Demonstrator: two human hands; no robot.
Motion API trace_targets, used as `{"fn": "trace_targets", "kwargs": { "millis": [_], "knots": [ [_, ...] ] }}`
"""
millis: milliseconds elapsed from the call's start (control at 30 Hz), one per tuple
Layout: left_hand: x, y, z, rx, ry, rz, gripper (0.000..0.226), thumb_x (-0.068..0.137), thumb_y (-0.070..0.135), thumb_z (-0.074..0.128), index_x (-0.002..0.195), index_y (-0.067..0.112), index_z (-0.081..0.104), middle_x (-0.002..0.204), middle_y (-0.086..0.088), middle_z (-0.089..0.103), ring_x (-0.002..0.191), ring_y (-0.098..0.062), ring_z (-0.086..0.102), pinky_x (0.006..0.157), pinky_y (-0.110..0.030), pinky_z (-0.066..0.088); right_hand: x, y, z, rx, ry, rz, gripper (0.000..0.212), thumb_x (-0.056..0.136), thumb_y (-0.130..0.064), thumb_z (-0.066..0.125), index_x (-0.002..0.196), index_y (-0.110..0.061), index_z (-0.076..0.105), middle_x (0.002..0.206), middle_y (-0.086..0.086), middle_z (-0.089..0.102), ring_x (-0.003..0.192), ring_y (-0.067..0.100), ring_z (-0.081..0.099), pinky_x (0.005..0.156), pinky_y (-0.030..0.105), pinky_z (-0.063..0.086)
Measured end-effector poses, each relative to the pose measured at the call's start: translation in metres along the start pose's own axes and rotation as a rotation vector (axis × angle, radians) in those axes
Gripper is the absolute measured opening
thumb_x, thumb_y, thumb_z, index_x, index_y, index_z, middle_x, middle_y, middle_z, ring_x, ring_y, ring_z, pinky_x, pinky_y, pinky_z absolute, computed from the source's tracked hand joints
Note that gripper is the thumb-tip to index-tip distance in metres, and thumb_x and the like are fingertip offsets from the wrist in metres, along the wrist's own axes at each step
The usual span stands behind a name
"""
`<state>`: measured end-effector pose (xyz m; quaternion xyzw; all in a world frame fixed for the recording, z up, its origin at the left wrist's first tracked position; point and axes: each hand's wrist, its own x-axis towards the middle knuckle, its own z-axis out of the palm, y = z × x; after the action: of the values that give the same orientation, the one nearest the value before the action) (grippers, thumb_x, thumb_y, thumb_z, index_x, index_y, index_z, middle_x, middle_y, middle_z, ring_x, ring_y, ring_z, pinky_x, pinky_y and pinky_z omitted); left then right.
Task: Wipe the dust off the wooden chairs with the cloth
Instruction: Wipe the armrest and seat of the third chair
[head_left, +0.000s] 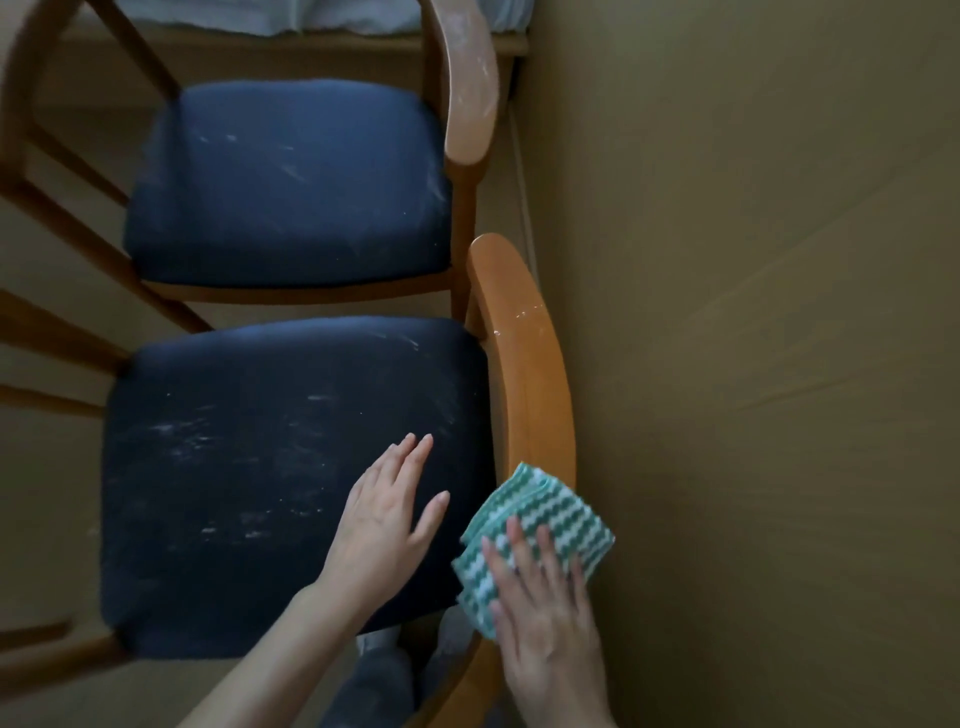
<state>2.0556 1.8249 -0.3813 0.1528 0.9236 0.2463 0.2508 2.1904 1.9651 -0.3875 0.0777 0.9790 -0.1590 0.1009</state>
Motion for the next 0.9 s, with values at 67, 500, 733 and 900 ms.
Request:
{"fn": "trace_targets", "kwargs": {
  "millis": [67, 500, 733, 900],
  "knots": [
    [0.001, -0.003, -0.001, 0.004, -0.002, -0.005, 0.088, 0.07, 0.069, 0.003, 0.149, 0.031, 0.011, 0.157, 0.008, 0.012, 0.144, -0.008, 0.009, 0.113, -0.021, 0.004, 0.033, 0.012, -0.01, 0.019, 0.021, -0.006, 0.048, 0.101, -0.036, 0.018, 0.148, -0.038, 0.016, 0.159, -0.012, 0.002, 0.146, 0.011, 0.0, 0.117, 0.037, 0.005],
    [0.012, -0.014, 0.001, -0.049, -0.012, -0.033, 0.088, 0.069, 0.071, 0.0, 0.148, 0.034, 0.007, 0.157, 0.01, 0.01, 0.144, -0.006, 0.005, 0.114, -0.022, 0.003, 0.265, 0.006, -0.078, 0.006, -0.025, 0.008, 0.049, 0.103, -0.036, 0.024, 0.149, -0.037, 0.01, 0.159, -0.008, -0.003, 0.146, 0.015, -0.008, 0.116, 0.042, -0.003],
    [0.006, -0.026, 0.001, -0.029, 0.025, -0.023, 0.087, 0.072, 0.071, 0.002, 0.149, 0.031, 0.011, 0.156, 0.008, 0.015, 0.144, -0.008, 0.007, 0.117, -0.027, 0.006, 0.274, 0.002, -0.079, 0.046, -0.027, 0.061, 0.049, 0.103, -0.038, 0.022, 0.15, -0.038, 0.007, 0.159, -0.008, -0.005, 0.146, 0.015, -0.01, 0.115, 0.043, -0.005],
    [-0.005, -0.033, -0.002, -0.035, 0.028, -0.014, 0.075, 0.085, 0.068, 0.02, 0.149, 0.028, 0.017, 0.156, 0.004, 0.02, 0.144, -0.011, 0.013, 0.115, -0.027, 0.007, 0.174, 0.014, -0.057, 0.108, -0.002, 0.115, 0.051, 0.103, -0.034, 0.025, 0.149, -0.037, 0.005, 0.158, -0.009, -0.008, 0.144, 0.012, -0.014, 0.115, 0.038, -0.009]
  ]
}}
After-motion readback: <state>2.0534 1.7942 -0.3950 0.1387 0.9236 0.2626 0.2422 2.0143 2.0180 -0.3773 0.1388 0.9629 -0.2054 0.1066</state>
